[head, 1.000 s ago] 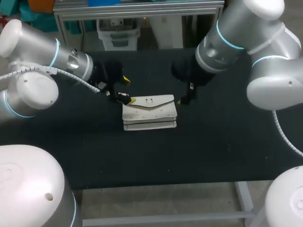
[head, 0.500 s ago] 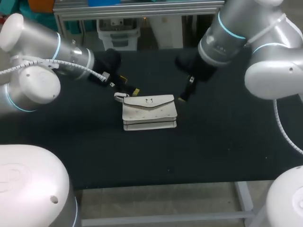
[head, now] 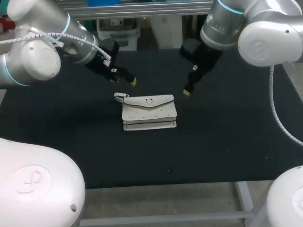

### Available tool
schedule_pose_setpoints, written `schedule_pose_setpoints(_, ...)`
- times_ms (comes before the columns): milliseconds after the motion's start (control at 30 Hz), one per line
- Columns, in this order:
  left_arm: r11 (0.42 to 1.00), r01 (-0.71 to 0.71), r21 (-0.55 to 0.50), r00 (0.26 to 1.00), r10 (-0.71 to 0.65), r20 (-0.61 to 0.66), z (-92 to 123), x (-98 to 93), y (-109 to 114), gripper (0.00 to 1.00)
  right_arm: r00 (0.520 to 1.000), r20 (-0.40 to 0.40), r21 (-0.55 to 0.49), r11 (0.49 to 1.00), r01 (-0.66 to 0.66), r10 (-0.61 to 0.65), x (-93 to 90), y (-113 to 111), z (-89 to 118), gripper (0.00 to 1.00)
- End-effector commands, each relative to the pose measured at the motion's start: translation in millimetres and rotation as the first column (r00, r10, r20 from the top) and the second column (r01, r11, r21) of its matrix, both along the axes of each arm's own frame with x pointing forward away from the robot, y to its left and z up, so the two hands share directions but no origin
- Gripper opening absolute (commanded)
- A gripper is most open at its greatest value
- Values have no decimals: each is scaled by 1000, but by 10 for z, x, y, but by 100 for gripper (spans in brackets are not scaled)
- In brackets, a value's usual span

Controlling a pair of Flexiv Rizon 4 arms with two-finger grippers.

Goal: Pick up the bag, open it, inspect its contents, close it, and place it on the opposite side

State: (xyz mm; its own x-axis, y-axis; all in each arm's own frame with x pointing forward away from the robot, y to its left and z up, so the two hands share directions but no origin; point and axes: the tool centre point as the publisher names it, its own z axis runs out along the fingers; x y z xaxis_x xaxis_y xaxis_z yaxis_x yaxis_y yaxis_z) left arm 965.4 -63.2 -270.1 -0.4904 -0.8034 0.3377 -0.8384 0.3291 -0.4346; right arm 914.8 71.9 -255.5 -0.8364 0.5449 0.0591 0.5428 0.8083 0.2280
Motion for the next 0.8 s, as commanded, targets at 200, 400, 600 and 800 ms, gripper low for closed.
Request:
schedule_pose_setpoints(200,998,-58,34,932,67,-357,-86,161,86,100,982,-186,77,997,16,-1,64,-82,-60,100)
schedule_pose_setpoints(400,993,-103,-55,905,71,-420,-275,114,157,100,978,-202,169,981,93,-58,31,-158,-174,100)
schedule_pose_setpoints(600,993,-103,-55,905,71,-420,-275,114,157,100,980,-109,195,963,185,-166,-62,-259,-207,100)
schedule_pose_setpoints(800,993,-103,-55,905,71,-420,-275,114,157,100,980,-109,195,963,185,-166,-62,-259,-207,100)
